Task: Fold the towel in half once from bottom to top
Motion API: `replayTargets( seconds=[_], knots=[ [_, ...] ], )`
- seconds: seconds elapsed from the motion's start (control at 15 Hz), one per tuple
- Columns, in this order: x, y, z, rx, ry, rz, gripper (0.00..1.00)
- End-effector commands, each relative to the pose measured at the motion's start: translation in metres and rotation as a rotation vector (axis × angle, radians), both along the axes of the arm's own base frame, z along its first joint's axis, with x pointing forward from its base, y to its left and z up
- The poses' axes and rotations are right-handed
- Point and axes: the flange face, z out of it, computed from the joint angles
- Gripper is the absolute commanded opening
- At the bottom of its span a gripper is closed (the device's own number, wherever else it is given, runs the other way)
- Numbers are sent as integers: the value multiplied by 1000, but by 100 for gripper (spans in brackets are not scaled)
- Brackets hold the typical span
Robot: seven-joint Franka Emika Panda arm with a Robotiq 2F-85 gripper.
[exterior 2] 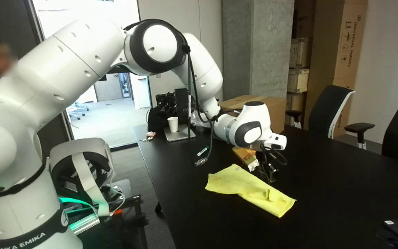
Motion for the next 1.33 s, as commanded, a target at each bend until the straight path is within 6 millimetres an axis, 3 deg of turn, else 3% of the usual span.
replayTargets(
  seconds=[0.0,0.13,0.33,0.6,0.87,1.27],
  knots=[
    [-20,27,18,-2,28,61,87],
    [-53,44,12,6,123,127,99],
    [-111,67,-11,4,259,249,100],
    [-165,90,-40,-37,356,389,100],
    [-186,103,-55,-84,367,476,100],
    [-184,131,-48,-112,308,576,100]
  ],
)
